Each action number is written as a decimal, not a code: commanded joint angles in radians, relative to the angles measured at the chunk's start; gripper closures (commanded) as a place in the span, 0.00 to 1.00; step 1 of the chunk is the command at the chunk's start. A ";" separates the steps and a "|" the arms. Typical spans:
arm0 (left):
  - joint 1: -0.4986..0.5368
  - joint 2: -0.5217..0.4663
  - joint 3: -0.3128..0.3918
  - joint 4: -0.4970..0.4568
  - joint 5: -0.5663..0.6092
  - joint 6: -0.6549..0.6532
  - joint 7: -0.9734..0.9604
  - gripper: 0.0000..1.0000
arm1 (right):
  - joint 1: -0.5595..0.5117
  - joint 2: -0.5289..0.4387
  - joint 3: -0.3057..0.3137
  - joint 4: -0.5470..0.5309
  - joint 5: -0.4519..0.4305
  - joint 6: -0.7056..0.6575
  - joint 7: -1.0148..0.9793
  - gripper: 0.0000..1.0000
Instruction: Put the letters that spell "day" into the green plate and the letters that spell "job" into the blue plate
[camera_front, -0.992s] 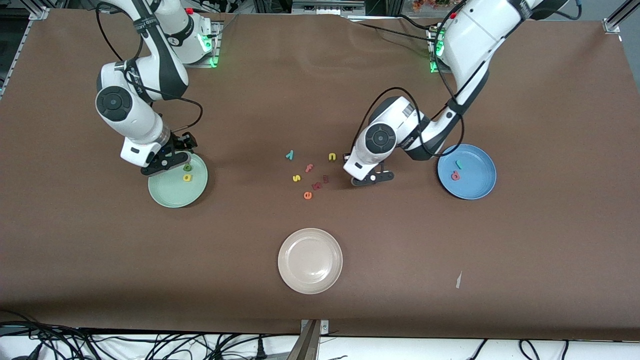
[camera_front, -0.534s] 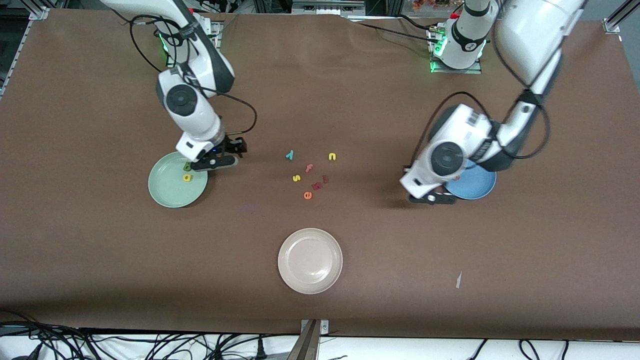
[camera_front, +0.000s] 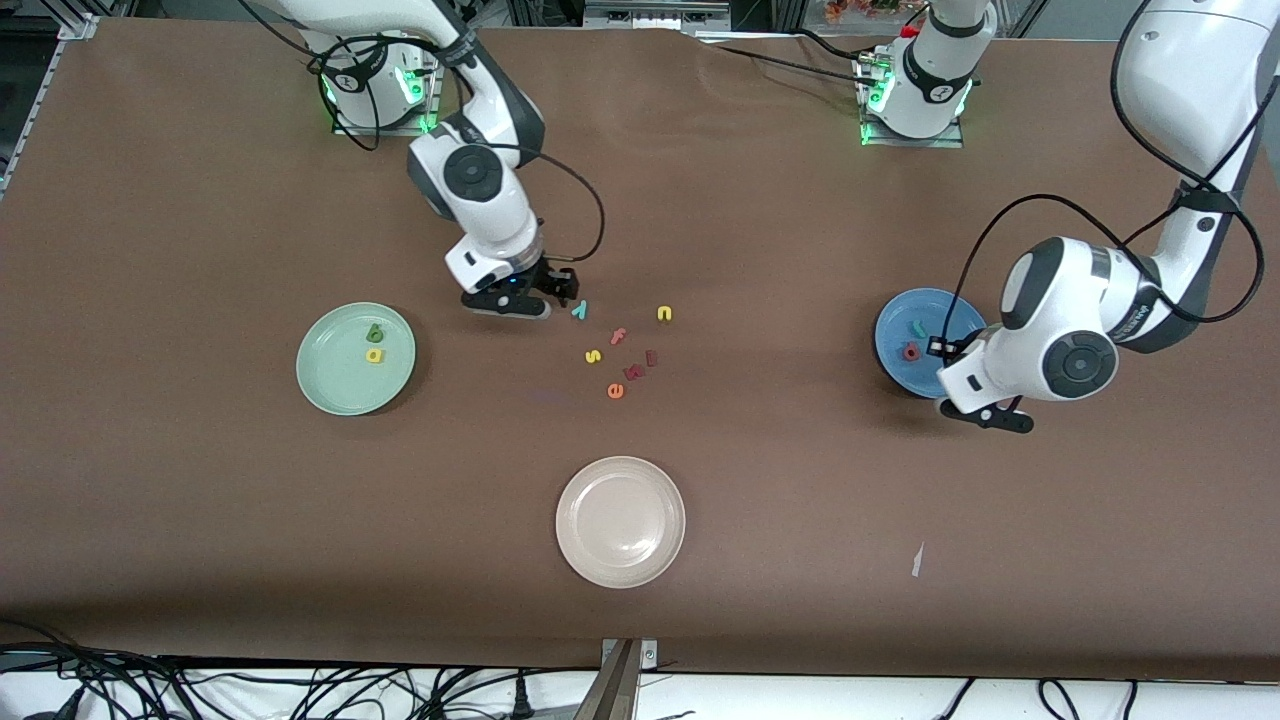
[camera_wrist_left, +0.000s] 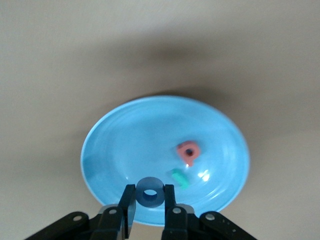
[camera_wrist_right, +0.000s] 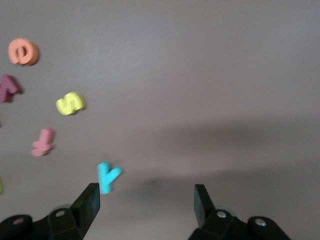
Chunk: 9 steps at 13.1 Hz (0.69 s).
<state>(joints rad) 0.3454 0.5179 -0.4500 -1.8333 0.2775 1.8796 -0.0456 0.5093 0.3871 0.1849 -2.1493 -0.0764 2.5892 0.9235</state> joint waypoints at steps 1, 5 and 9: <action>0.092 -0.021 -0.013 -0.082 0.028 0.009 0.059 0.87 | 0.115 0.085 -0.077 0.094 0.000 0.006 0.119 0.15; 0.113 -0.016 -0.013 -0.233 0.028 0.206 0.058 0.63 | 0.159 0.124 -0.096 0.106 -0.005 0.017 0.133 0.15; 0.119 -0.047 -0.026 -0.218 0.023 0.162 0.058 0.00 | 0.199 0.153 -0.128 0.106 -0.057 0.029 0.152 0.23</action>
<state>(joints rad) 0.4547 0.5174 -0.4585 -2.0510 0.2778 2.0772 0.0079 0.6841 0.5181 0.0749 -2.0626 -0.1028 2.6087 1.0449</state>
